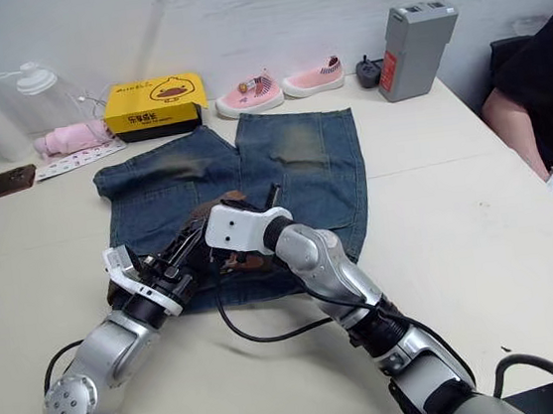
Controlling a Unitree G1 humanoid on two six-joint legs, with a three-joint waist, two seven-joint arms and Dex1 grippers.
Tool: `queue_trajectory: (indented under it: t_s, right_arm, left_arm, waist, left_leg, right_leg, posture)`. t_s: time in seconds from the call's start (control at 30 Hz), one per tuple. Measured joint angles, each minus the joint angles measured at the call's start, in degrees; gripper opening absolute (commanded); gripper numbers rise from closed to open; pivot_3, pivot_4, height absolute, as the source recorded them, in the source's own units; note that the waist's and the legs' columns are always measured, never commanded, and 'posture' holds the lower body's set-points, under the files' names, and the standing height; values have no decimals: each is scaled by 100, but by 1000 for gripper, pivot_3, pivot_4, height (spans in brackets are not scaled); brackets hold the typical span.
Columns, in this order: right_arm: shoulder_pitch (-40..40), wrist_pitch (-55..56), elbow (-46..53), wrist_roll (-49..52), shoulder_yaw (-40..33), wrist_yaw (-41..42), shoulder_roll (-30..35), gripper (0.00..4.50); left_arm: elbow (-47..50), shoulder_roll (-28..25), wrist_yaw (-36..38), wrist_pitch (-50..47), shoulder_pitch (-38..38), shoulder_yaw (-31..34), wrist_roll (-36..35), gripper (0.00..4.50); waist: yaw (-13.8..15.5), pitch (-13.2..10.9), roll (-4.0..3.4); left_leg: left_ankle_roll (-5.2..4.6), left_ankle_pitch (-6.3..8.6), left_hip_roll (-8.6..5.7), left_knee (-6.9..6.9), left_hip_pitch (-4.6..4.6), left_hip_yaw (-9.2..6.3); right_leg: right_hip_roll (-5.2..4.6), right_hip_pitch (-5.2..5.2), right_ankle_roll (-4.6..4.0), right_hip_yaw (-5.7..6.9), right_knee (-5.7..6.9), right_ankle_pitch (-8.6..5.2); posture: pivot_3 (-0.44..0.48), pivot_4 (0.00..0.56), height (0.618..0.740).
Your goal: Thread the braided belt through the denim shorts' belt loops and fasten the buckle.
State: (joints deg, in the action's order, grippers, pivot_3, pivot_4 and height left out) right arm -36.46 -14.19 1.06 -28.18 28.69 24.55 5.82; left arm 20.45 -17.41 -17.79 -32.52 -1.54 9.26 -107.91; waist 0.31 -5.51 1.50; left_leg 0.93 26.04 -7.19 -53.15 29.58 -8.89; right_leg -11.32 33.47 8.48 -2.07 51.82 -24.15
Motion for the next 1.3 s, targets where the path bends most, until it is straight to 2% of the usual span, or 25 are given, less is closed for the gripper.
queue_trajectory:
  t_s: [0.1, 0.27, 0.43, 0.57, 0.7, 0.73, 0.77, 1.03, 1.13, 1.3]
  right_arm:
    - [0, 5, 2, -1, 15, 11, 4, 0]
    - [0, 6, 2, -17, 24, 11, 10, 0]
    - [0, 20, 1, -16, 30, 16, 9, 0]
    - [3, 51, 3, 41, 29, 27, -17, 1472]
    - [96, 54, 105, 226, 12, 168, -4, 3408]
    - [106, 54, 127, 289, 1, 244, 53, 4043]
    - [120, 53, 148, 333, -28, 293, 103, 4364]
    - [453, 192, 606, 1133, -411, 1061, 667, 4448]
    - [549, 472, 670, 1383, -314, 1277, 636, 4448]
    - [558, 961, 486, 1599, 3, 1386, 357, 4448]
  left_arm:
    - [-64, 61, -38, 6, -48, 1, 48, 2415]
    - [-62, 112, -16, 4, -55, 24, 67, 102]
    - [-57, 96, -10, -37, -54, 61, 104, 39]
    - [85, -1, 52, -65, -29, 252, -16, 0]
    - [388, -480, 348, -157, 219, 754, -250, 0]
    - [409, -695, 456, -264, 366, 917, -333, 0]
    - [407, -799, 524, -341, 469, 1051, -356, 0]
    - [-58, -1885, 1551, -1424, 1330, 2133, -431, 0]
    - [-12, -1906, 2029, -1662, 1436, 2189, -431, 0]
    - [623, -2038, 2931, -1990, 1839, 2206, -432, 0]
  waist:
    - [3, 0, 0]
    - [6, -1, -1]
    - [12, -1, -2]
    - [1, -1, -2]
    - [-29, -3, -5]
    - [-33, -5, -8]
    - [-32, -7, -11]
    - [-1, -22, -33]
    - [-8, -23, -35]
    - [-36, -22, -35]
  left_leg:
    - [0, 0, 0, 0, 0, 1]
    - [0, 0, 0, 1, 0, 0]
    - [0, 0, 0, 2, 0, 0]
    - [1, 0, 4, 3, 0, -1]
    - [2, 0, 7, 9, 0, -2]
    - [2, 1, 7, 9, 0, -1]
    - [2, 1, 7, 9, 0, -1]
    - [-4, 4, 8, 9, 9, -3]
    - [-5, 5, 10, 10, 11, -3]
    - [0, 8, 16, 10, 13, -2]
  right_leg:
    - [0, -1, 0, 0, -4, 0]
    - [1, -1, 0, 0, -4, 0]
    - [1, -1, 0, 1, -7, 0]
    - [0, 0, 1, 0, -9, 0]
    - [0, 1, 1, -1, -11, -1]
    - [2, 1, -1, 0, -11, -3]
    - [5, 1, -2, 1, -13, -3]
    - [-5, -2, -19, 0, -30, -18]
    - [-9, -2, -42, 1, -32, -33]
    - [-9, -1, -63, 3, -31, -45]
  posture:
    - [0, 150, 636]
    - [0, 150, 636]
    - [0, 150, 636]
    - [0, 150, 636]
    - [0, 150, 636]
    - [0, 150, 636]
    - [0, 150, 636]
    - [0, 150, 636]
    - [0, 150, 636]
    - [0, 150, 636]
